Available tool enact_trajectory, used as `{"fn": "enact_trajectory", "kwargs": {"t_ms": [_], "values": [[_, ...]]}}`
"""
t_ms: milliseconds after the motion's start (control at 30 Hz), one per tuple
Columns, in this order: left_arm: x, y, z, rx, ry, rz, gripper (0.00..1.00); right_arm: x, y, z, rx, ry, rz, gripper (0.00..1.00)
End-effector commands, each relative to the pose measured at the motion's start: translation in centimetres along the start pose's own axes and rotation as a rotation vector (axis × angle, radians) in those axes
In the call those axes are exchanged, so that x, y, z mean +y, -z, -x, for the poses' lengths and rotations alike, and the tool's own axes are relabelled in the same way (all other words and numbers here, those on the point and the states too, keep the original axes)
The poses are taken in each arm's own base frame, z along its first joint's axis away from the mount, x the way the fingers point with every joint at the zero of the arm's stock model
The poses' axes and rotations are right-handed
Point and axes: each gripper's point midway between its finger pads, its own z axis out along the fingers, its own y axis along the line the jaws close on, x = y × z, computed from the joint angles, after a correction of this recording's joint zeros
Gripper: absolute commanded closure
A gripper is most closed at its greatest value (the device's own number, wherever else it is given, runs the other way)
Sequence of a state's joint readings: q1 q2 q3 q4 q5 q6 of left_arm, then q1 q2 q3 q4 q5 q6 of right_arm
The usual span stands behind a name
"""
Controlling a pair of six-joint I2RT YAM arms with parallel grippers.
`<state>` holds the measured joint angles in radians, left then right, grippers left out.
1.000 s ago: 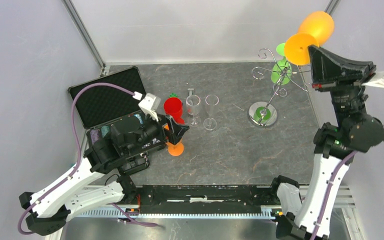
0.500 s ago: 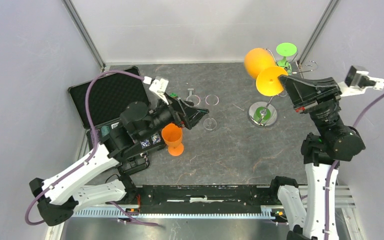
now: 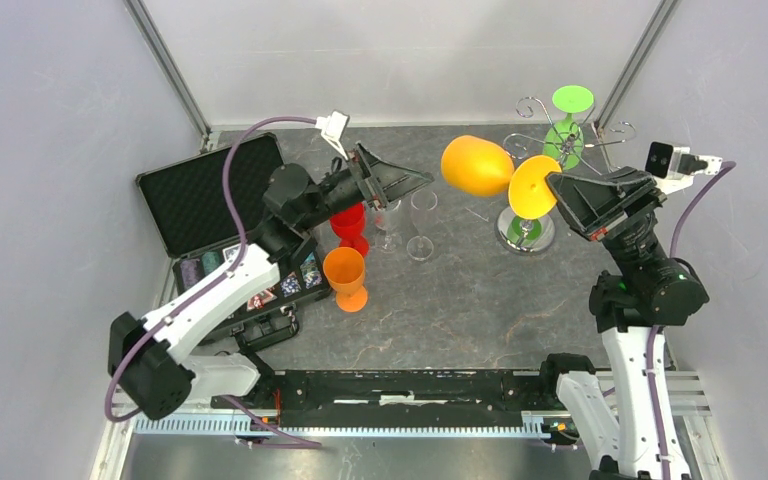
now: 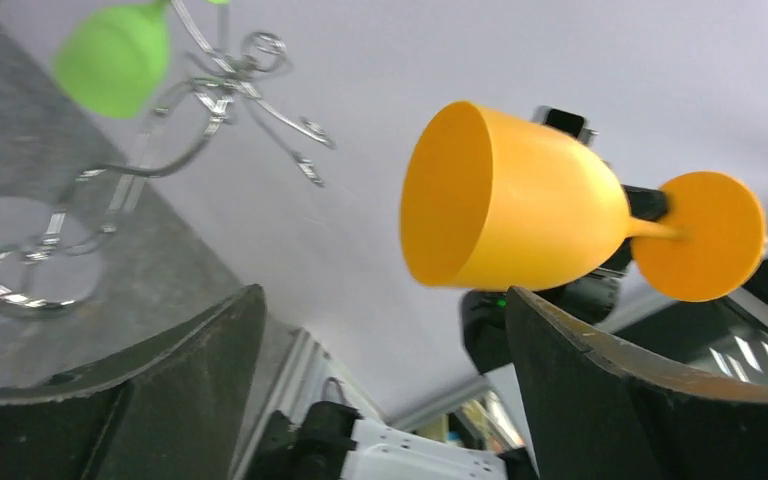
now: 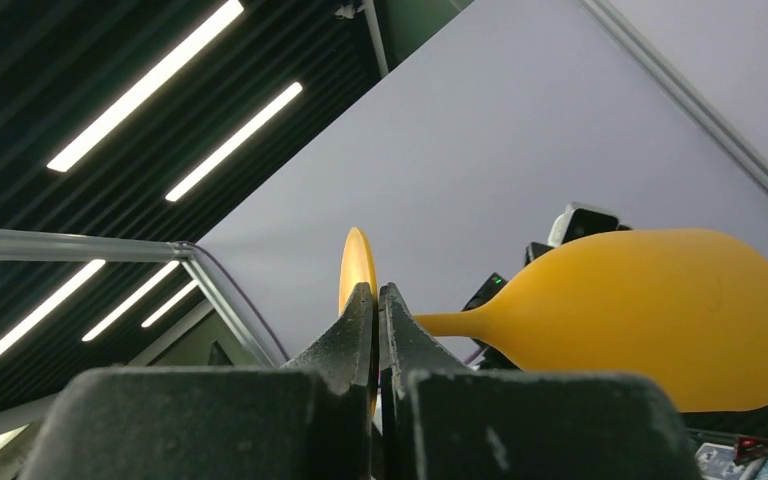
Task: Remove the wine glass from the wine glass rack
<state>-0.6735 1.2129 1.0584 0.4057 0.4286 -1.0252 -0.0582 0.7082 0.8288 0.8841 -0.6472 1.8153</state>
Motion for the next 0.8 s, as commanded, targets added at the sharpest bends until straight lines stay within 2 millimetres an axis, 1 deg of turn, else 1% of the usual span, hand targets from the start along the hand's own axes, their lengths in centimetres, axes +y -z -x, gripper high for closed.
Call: {"fn": "enact_trajectory", "kwargs": {"t_ms": [0, 133, 200, 267, 333, 433, 533, 600, 767], "values": [[-8.1, -0.1, 1.4, 0.047, 0.111, -0.353, 0.1, 1.5, 0.3, -0.3, -0.009, -0.053, 0.064, 1.0], [-10.4, 0.6, 1.7, 0.062, 0.162, -0.491, 0.22, 1.1, 0.4, -0.3, -0.009, -0.066, 0.056, 1.0], [-11.2, 1.2, 1.7, 0.069, 0.185, -0.537, 0.27, 0.7, 0.3, -0.3, -0.011, -0.061, 0.045, 1.0], [-11.4, 1.5, 1.4, 0.075, 0.213, -0.557, 0.35, -0.2, 0.4, -0.1, -0.026, -0.056, 0.021, 1.0], [-11.7, 1.8, 1.1, 0.081, 0.225, -0.578, 0.41, -1.2, 0.7, 0.0, -0.041, -0.069, -0.005, 1.0], [-12.6, 2.3, 1.0, 0.092, 0.227, -0.611, 0.43, -2.7, 1.1, -0.1, -0.052, -0.094, -0.03, 1.0], [-13.6, 2.5, 0.3, 0.128, 0.22, -0.638, 0.45, -3.9, 1.3, -0.2, -0.057, -0.105, -0.064, 1.0], [-14.2, 2.7, -0.1, 0.147, 0.217, -0.652, 0.47, -5.1, 1.5, -0.2, -0.06, -0.121, -0.097, 1.0], [-14.1, 2.6, -0.8, 0.18, 0.224, -0.645, 0.55, -8.4, 2.5, -0.4, -0.086, -0.17, -0.176, 1.0]]}}
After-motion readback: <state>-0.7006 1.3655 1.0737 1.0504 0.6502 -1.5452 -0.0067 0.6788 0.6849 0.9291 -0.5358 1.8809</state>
